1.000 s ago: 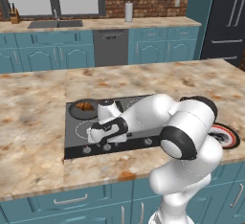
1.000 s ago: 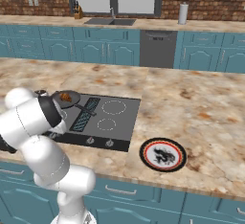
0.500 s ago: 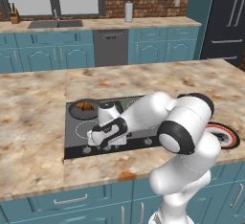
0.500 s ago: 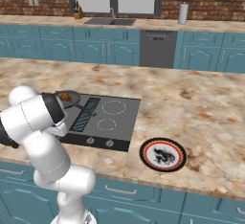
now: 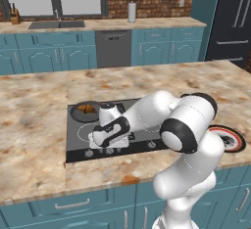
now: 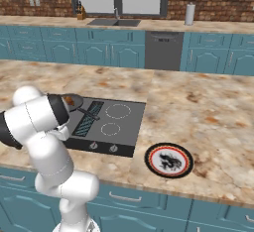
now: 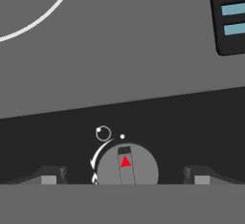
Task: Pick the croissant and place it on the pan. Then turn on the stove to warm the croissant.
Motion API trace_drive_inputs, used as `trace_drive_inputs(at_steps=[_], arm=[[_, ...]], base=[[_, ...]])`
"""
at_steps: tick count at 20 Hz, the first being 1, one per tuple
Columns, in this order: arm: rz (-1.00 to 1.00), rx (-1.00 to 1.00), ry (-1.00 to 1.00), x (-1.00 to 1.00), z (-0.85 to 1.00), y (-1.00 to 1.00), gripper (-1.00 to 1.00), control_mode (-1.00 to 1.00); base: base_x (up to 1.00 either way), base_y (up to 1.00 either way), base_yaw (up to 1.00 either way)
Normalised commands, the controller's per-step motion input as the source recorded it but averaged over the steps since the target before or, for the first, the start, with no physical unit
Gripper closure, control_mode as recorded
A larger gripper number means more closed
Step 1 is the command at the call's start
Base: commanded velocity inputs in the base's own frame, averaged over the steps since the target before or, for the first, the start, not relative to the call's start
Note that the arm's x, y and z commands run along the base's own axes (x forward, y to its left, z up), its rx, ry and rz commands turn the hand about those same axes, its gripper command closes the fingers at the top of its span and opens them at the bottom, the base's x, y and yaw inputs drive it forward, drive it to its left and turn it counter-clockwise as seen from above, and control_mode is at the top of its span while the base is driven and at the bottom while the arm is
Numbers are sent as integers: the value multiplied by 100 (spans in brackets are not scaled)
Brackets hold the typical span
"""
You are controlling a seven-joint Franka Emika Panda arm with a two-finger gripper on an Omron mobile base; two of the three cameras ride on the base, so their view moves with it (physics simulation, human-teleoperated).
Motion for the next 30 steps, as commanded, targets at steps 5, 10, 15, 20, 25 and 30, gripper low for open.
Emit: trace_drive_inputs(at_steps=[5, 10, 15, 20, 25, 30], arm=[[0, 0, 2, 0, -12, 0, 100, -100], [0, 0, 0, 0, -5, 0, 100, -100], [0, 0, 0, 0, -1, -15, 100, -100], [0, 0, 0, -10, -1, -33, 100, -100], [0, 0, 1, -2, -2, -9, 100, -100], [0, 0, 0, 0, 0, 0, 100, -100]], base=[[0, 0, 0], [0, 0, 0], [0, 0, 0], [0, 0, 0], [0, 0, 0], [0, 0, 0]])
